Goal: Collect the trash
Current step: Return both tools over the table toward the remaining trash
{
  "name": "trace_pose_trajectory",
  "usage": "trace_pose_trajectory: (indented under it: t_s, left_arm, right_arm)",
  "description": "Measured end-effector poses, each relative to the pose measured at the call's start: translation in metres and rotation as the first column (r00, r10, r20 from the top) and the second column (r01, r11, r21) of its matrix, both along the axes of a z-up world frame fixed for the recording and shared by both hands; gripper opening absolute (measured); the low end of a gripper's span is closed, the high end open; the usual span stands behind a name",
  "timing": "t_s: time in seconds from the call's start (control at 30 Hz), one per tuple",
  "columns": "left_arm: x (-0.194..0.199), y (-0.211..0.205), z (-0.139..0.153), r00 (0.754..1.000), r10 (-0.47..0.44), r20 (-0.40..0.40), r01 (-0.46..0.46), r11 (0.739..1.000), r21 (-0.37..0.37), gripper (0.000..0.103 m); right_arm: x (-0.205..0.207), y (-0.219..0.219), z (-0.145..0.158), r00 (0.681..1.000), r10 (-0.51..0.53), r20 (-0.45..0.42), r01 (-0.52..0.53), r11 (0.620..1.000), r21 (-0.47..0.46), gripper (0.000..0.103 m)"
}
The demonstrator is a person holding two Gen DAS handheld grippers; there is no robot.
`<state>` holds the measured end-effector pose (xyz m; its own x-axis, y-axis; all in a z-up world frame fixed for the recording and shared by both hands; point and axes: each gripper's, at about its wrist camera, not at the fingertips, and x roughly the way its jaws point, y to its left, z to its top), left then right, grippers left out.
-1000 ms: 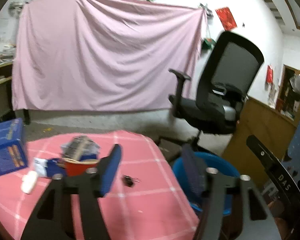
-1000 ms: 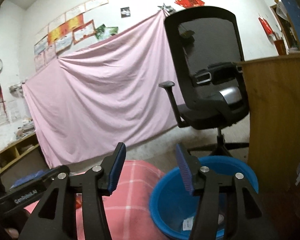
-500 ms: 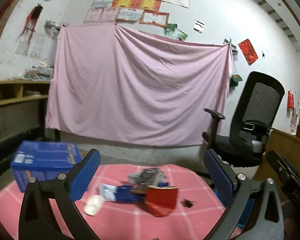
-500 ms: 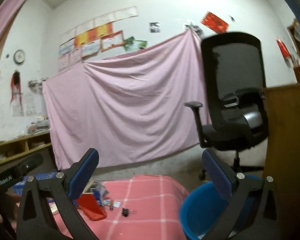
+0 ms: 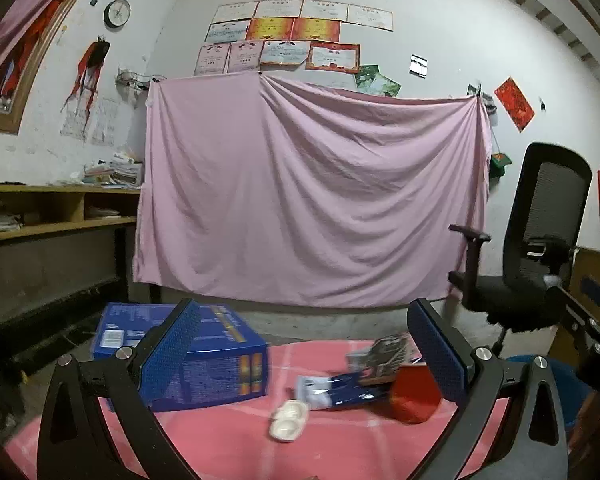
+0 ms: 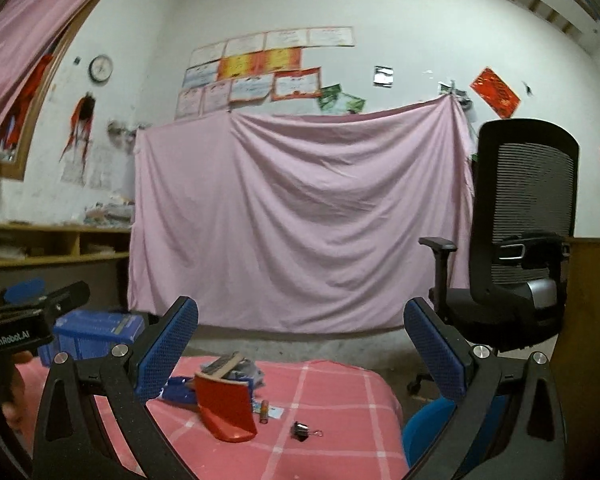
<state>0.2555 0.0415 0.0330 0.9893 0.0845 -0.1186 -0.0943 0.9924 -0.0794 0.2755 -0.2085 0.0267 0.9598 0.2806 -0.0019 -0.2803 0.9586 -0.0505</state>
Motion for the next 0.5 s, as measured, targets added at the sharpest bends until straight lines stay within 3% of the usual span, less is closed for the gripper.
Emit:
trace_pose_trajectory:
  t_s: [0.2, 0.5]
  left_arm:
    - [0.005, 0.021, -0.012, 0.998, 0.003, -0.056, -0.003, 1.0, -0.001, 0.101]
    - [0.032, 0.028, -0.038, 0.966, -0.044, -0.256, 0.036, 0.999, -0.039, 0.101]
  right_arm:
    - [0.009, 0.023, -0.009, 0.998, 0.005, -0.055, -0.009, 0.997, -0.074, 0.103]
    - [0.022, 0.044, -0.024, 0.989, 0.023, -0.148, -0.046, 0.987, -0.155, 0.103]
